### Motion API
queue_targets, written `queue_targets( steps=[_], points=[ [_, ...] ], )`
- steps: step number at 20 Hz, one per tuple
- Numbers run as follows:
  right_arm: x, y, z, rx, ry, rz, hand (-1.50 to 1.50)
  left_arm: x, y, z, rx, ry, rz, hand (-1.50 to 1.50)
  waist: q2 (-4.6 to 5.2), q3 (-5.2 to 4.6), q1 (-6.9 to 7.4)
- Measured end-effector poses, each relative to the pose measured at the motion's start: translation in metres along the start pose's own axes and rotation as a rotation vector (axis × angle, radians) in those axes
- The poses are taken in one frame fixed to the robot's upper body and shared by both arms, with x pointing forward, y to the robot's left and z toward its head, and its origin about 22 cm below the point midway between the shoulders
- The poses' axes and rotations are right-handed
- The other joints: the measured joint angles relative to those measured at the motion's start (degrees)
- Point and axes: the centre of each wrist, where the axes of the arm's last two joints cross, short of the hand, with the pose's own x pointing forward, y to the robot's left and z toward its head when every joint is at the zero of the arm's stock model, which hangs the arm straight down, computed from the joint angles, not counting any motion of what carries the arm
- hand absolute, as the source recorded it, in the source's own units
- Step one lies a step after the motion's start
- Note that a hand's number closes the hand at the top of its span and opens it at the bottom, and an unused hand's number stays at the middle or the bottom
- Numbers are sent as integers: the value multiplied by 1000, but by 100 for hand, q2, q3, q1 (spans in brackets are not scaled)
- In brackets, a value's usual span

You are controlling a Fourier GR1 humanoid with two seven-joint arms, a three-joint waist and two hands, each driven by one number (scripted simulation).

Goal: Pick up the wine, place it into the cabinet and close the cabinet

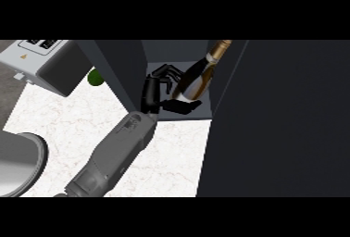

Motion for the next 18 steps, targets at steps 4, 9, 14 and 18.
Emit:
queue_targets(
  steps=[4, 9, 14, 18],
  points=[
    [0, -2, 0, -4, -1, 6, -150, -7, 3, -1, 30, 0, 5, 150, 5, 2, -10],
    [-3, -1, -1, 7, 7, 4, -150, -11, 11, -11, 68, -3, 44, 150, 18, 1, -40],
    [-4, 1, -4, 23, 2, -8, -150, -11, 16, -21, 108, 27, 89, 150, 35, 0, -82],
    [0, 1, -5, 23, -5, -5, -150, -13, 22, -27, 119, 44, 96, 150, 38, 0, -89]
  ],
)
